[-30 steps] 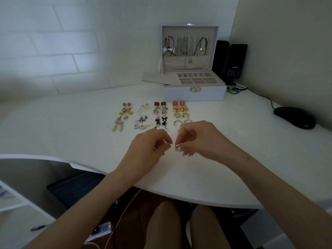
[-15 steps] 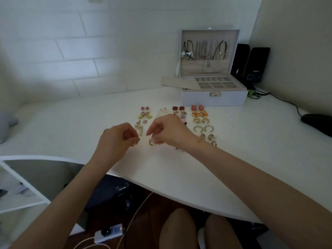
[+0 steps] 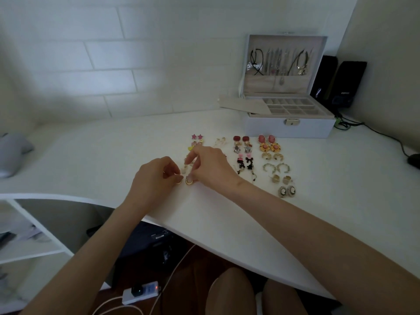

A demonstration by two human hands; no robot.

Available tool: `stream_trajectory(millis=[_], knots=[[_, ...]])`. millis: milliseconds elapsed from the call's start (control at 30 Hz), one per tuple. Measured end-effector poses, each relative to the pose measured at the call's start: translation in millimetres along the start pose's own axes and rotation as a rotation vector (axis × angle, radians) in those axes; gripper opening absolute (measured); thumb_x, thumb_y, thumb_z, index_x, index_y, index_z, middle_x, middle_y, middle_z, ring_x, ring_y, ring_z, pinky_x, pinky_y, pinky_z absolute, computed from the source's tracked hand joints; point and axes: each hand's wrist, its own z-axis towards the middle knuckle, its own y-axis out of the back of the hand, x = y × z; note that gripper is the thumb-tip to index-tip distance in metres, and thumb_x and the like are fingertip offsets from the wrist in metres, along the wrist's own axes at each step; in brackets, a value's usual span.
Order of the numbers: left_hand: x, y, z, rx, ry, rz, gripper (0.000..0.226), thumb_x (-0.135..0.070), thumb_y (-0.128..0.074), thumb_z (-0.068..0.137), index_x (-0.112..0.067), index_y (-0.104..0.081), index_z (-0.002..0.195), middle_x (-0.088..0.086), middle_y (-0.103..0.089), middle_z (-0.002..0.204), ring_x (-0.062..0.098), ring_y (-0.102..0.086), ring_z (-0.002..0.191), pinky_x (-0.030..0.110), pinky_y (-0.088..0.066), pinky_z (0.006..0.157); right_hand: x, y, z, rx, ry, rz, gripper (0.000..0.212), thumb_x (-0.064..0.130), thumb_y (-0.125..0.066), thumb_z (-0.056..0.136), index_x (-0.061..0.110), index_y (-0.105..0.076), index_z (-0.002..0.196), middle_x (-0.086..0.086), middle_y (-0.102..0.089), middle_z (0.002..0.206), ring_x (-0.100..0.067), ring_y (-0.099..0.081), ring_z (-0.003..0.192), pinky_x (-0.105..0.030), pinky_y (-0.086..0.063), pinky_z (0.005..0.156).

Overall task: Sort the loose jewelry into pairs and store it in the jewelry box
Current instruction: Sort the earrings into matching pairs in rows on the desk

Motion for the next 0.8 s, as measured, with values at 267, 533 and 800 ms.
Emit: stream_trajectory(millis=[267,533,800], knots=[[7,7,-4,0.040,-0.029,0.004,0.011,-0.018,-0.070,0.079,-0.022,-0.063,0.086,-0.005,-0.060,0.089,0.006,-0.057,0.077,0.009,-0.038,0.064,-4,4,-6,0.012,0.055,-0.107,0.028,0.011,-0.075,0.074,0.008,-0.065,0.100,0.002,-0.056,0.087,-0.013,-0.053,0.086,-0.021,-0.037,0.067],[8,-1,-3,-0.004,-0.096,0.061,0.008,-0.017,-0.067,0.081,-0.019,-0.065,0.088,-0.001,-0.054,0.088,0.003,-0.052,0.071,0.009,-0.035,0.063,-4,-5,-8,0.014,0.074,-0.195,0.023,0.020,-0.075,0.076,0.007,-0.071,0.095,-0.006,-0.063,0.098,-0.017,-0.054,0.088,-0.023,-0.037,0.072],[9,-4,-6,-0.038,-0.183,0.071,0.010,-0.014,-0.066,0.083,-0.019,-0.063,0.091,-0.001,-0.052,0.090,0.000,-0.050,0.069,0.013,-0.037,0.061,-5,-6,-9,-0.014,0.095,-0.195,0.022,0.017,-0.074,0.076,0.007,-0.072,0.095,-0.008,-0.065,0.099,-0.020,-0.057,0.095,-0.023,-0.039,0.075]])
